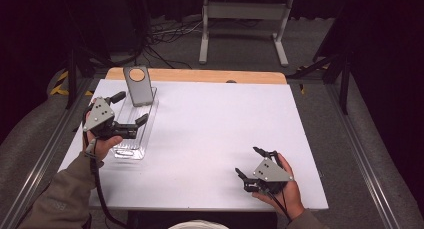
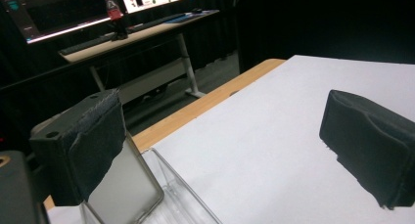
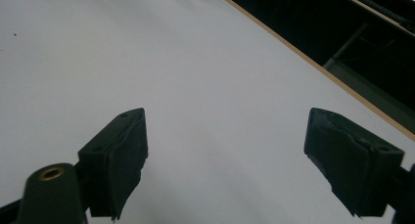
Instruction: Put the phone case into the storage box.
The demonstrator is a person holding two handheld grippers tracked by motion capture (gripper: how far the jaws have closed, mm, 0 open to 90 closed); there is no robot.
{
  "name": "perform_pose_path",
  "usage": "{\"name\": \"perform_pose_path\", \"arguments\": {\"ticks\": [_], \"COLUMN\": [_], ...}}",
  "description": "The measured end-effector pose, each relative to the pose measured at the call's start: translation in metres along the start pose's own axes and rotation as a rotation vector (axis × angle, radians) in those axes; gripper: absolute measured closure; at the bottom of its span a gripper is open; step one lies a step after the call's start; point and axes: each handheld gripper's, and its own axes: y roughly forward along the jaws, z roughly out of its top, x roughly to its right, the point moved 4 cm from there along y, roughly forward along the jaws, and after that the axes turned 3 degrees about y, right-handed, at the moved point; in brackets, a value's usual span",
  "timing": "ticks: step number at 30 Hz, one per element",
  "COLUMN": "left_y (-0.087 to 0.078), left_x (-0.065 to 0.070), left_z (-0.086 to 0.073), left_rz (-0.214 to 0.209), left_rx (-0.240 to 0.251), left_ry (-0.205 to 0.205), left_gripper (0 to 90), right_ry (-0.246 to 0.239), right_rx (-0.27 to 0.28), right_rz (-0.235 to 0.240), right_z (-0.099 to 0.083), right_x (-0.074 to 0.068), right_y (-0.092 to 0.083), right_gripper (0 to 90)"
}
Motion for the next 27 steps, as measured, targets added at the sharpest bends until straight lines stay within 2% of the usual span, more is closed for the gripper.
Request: {"name": "perform_pose_path", "arguments": {"ticks": [4, 9, 17, 27], "left_y": [-0.002, -0.007, -0.013, -0.016], "left_x": [0.003, 0.007, 0.014, 0.027], "left_z": [0.000, 0.001, 0.002, 0.002], "left_rz": [-0.006, -0.016, -0.010, -0.044], "left_rx": [0.009, 0.013, 0.032, 0.041], "left_ry": [-0.009, 0.001, 0.000, 0.006], "left_gripper": [4.7, 5.0, 4.7, 4.9], "right_ry": [0.000, -0.002, 0.002, -0.003], "right_rx": [0.002, 0.004, 0.007, 0.001], "right_rz": [0.001, 0.004, 0.007, 0.014], "right_z": [0.001, 0.002, 0.002, 0.001], "right_x": [0.000, -0.001, -0.001, -0.001], "right_y": [-0.001, -0.001, -0.001, 0.000], "right_gripper": [17.4, 17.4, 17.4, 17.3]}}
